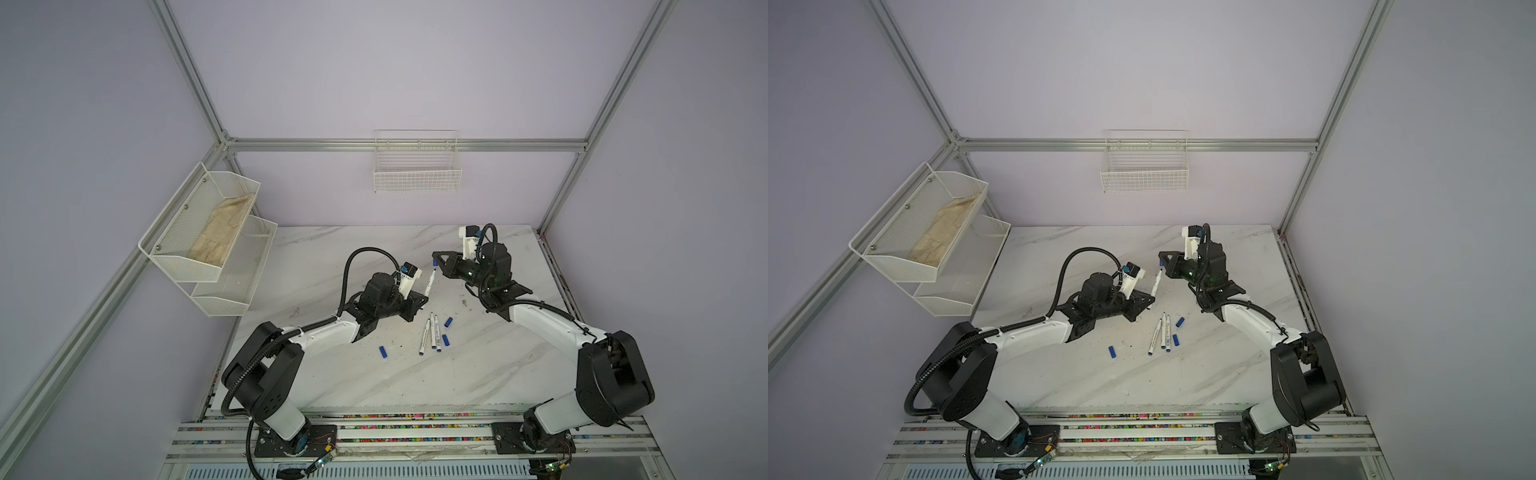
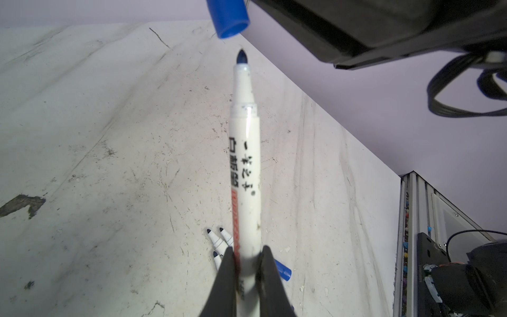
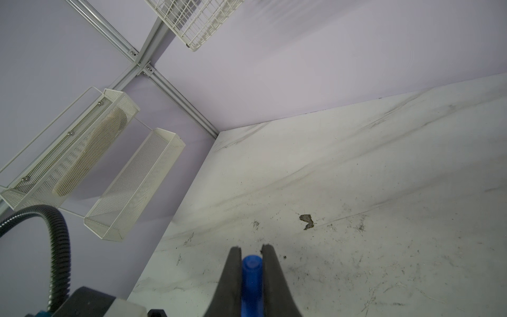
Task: Insert the pens into the pen caps
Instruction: 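Raise the marker upright with the left gripper toward the cap held by the right gripper, then lower the blue cap with the right gripper onto the marker tip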
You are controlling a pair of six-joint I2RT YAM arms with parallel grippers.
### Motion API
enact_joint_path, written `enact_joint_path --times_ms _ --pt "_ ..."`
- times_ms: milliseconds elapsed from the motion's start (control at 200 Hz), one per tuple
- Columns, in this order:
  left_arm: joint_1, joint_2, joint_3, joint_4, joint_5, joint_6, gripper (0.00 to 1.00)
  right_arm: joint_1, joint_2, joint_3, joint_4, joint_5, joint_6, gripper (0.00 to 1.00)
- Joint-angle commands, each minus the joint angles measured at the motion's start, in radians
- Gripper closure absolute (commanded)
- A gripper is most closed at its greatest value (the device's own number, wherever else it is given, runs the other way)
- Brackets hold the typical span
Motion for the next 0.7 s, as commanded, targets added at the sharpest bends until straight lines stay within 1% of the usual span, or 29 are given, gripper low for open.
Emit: enact_joint_path --times_ms 0,375,695 --pt "-0.002 0.003 0.005 0.02 0.004 0.01 1.0 0.004 -0.035 -0.003 -0.012 -0.009 -0.021 1.0" --pt "0.0 0.016 0.014 0.032 0.003 0.01 1.0 0.005 -0.032 -0.003 -0.029 -0.032 -0.035 1.0" --pt "-0.001 0.01 0.012 0.037 0.003 0.016 1.0 0.005 -0.029 -0.009 -0.041 -0.02 -0.044 1.0"
